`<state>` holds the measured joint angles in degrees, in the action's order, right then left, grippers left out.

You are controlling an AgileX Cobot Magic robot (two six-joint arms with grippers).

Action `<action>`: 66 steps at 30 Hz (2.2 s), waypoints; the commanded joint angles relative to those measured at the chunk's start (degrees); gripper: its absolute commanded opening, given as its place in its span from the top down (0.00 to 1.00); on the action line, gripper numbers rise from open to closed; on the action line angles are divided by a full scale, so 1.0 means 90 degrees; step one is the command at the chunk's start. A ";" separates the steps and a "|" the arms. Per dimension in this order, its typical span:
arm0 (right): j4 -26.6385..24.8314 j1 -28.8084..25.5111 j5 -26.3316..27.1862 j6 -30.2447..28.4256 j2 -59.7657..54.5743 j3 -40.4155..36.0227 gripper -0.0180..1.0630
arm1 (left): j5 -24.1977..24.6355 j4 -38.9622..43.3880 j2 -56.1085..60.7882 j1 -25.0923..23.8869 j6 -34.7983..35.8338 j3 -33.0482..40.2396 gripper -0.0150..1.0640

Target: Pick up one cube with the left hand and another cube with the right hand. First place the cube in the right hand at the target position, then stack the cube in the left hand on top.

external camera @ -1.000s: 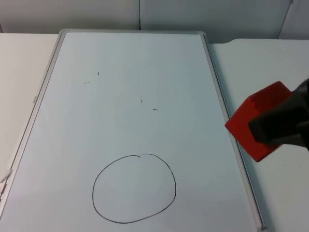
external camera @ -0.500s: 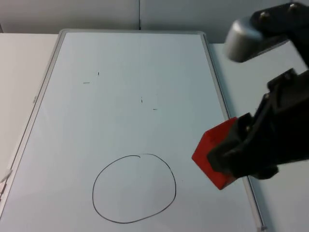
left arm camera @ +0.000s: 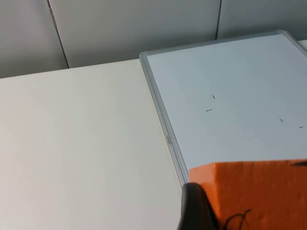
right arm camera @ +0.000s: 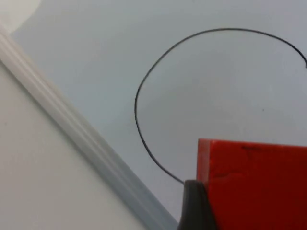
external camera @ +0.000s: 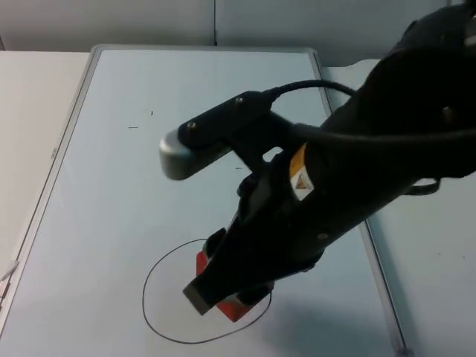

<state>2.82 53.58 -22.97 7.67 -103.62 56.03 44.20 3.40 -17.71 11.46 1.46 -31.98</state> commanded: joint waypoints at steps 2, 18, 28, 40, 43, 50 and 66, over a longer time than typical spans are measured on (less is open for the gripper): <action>0.0202 0.0031 0.0228 0.0176 -0.0414 0.0248 0.99 | -0.0149 0.0001 0.0063 0.0041 0.0009 0.0007 0.81; 0.0487 0.0034 0.0545 0.0176 -0.1537 0.0767 0.99 | -0.0149 0.0001 0.0063 0.0041 0.0009 0.0007 0.81; 0.0472 0.0034 0.0351 0.0330 -0.1295 0.0777 0.73 | -0.0149 0.0001 0.0063 0.0041 0.0009 0.0007 0.81; 0.0536 0.0034 0.0024 0.0441 -0.0525 0.0777 0.20 | -0.0136 0.0001 0.0063 0.0041 0.0009 0.0007 0.81; 0.0551 0.0034 0.0073 0.0441 -0.0188 0.0777 0.18 | -0.0136 0.0001 0.0063 0.0041 0.0009 0.0007 0.81; 0.0885 0.0045 0.0107 0.0414 0.1298 0.0777 0.19 | -0.0136 0.0001 0.0063 0.0041 0.0009 0.0007 0.81; 0.1177 0.0045 -0.1689 -0.0928 0.6144 0.0508 0.21 | -0.0255 0.0001 0.0063 0.0041 0.0009 0.0172 0.81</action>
<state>13.25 53.67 -35.85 0.00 -51.32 62.40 43.31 3.51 -17.71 11.46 1.46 -30.52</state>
